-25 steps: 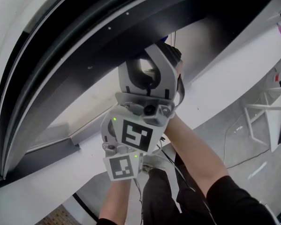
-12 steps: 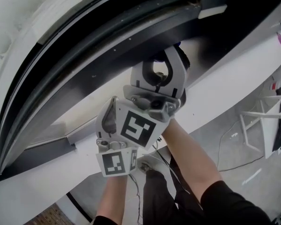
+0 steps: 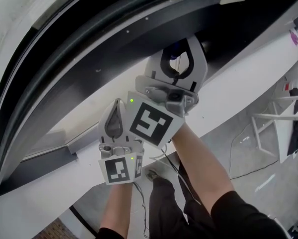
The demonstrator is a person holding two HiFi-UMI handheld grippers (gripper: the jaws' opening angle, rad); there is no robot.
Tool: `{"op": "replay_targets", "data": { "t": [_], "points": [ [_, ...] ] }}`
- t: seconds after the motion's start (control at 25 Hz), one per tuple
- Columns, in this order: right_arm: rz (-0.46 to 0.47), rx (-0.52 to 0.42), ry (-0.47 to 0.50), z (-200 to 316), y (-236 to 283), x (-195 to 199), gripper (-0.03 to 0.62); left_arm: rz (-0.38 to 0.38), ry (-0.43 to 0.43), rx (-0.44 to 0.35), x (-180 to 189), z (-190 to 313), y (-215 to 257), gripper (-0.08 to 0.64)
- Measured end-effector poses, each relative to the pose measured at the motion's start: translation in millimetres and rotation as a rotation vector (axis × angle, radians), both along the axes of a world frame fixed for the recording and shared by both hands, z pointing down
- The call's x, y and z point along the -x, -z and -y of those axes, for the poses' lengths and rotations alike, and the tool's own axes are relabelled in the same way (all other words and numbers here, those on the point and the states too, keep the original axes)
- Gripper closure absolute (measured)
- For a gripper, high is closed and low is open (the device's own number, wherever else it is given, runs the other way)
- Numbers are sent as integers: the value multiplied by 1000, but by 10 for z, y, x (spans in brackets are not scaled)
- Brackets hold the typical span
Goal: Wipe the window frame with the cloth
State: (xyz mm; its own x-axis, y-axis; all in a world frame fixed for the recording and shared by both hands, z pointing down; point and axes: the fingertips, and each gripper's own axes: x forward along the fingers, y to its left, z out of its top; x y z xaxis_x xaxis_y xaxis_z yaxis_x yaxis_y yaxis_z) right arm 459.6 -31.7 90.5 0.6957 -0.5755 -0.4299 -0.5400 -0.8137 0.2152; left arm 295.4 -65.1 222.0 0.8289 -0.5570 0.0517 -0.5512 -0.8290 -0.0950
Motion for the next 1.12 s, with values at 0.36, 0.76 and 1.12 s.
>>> {"op": "replay_targets", "data": {
  "t": [0.36,0.76,1.12],
  "points": [
    [52,-23,-12,-7,-224,-51,569,14,-23,7,68,35,-157,555],
    [86,-52,1,-25,-785,-63,569,-5,-33,9,90,7,-543,555],
    [89,-49,-11,-29,-1293,-94,569,47,-70,6,176,-81,-1091,555]
  ]
}}
